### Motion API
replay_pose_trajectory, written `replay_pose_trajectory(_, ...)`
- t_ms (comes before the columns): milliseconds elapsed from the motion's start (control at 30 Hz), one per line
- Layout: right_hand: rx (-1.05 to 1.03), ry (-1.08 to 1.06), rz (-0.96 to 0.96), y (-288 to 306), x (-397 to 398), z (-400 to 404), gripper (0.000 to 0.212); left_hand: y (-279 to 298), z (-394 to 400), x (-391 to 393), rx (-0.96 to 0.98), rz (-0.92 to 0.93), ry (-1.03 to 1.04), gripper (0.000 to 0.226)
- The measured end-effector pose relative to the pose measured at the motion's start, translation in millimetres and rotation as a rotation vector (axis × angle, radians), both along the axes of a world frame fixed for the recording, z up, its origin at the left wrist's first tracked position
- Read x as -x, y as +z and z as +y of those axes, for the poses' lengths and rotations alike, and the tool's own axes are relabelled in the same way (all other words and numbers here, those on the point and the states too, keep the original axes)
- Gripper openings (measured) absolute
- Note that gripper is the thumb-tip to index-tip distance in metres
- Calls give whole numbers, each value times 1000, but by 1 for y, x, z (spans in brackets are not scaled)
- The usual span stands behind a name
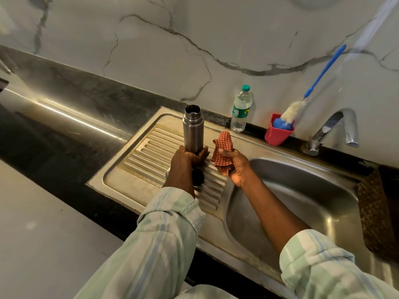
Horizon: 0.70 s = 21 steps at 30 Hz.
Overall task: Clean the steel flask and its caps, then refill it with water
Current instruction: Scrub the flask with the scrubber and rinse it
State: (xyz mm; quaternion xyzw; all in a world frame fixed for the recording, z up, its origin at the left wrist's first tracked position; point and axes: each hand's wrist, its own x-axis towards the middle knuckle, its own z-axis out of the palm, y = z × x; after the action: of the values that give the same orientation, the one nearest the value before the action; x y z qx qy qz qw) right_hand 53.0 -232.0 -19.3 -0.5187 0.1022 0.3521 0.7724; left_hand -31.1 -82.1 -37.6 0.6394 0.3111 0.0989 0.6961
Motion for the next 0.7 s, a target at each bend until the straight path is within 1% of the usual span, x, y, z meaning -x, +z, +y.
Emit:
replay_pose_trajectory(33, 5, 1, -5, -1, 1, 0, 38, 8, 3, -6, 57, 79, 20, 32)
replay_pose_trajectory(67, 9, 3, -8, -1, 2, -1, 42, 18, 6, -12, 77, 203, 9, 48)
replay_pose_trajectory(100, 12, 8, -6, -2, 4, -2, 45, 33, 10, -17, 55, 394, -33, 75)
replay_pose_trajectory(133, 10, 15, -1, -1, 6, -3, 45, 40, 15, -18, -25, 551, -48, 94)
replay_pose_trajectory(167, 1, 23, 7, 1, 8, -5, 43, 41, 13, -13, 13, 549, 17, 101)
replay_pose_trajectory(200, -11, 31, 13, 1, 10, -7, 39, 42, 13, -8, 122, 442, 87, 100)
replay_pose_trajectory(267, -45, 38, 22, 1, 16, -10, 40, 29, 7, 7, 446, 46, 173, 97)
replay_pose_trajectory(300, -49, 34, 20, 1, 19, -11, 44, 29, 8, 8, 610, -69, 193, 90)
replay_pose_trajectory(333, -53, 36, 18, 0, 23, -11, 48, 33, 12, 8, 811, -118, 264, 72)
replay_pose_trajectory(367, -50, 40, 19, 0, 27, -11, 51, 37, 18, 4, 917, -122, 300, 48)
replay_pose_trajectory(400, -45, 52, 23, -1, 31, -11, 53, 40, 22, 3, 868, -116, 365, 29)
replay_pose_trajectory(433, -40, 62, 30, -3, 35, -11, 51, 42, 24, 5, 666, -88, 393, 21)
replay_pose_trajectory(500, -42, 83, 45, -6, 42, -12, 42, 42, 19, 27, 251, -24, 413, 17)
replay_pose_trajectory(533, -38, 92, 43, -8, 46, -13, 37, 34, 20, 37, 93, 12, 410, 19)
replay_pose_trajectory(567, -24, 103, 37, -10, 51, -13, 33, 17, 23, 47, -55, 59, 368, 28)
replay_pose_trajectory(600, -11, 115, 30, -12, 55, -14, 32, 4, 28, 56, -139, 119, 295, 40)
replay_pose_trajectory(667, -7, 140, 23, -18, 61, -16, 34, -24, 42, 62, -206, 244, 131, 59)
replay_pose_trajectory(700, -16, 151, 25, -19, 64, -17, 30, -34, 44, 66, -242, 287, 56, 70)
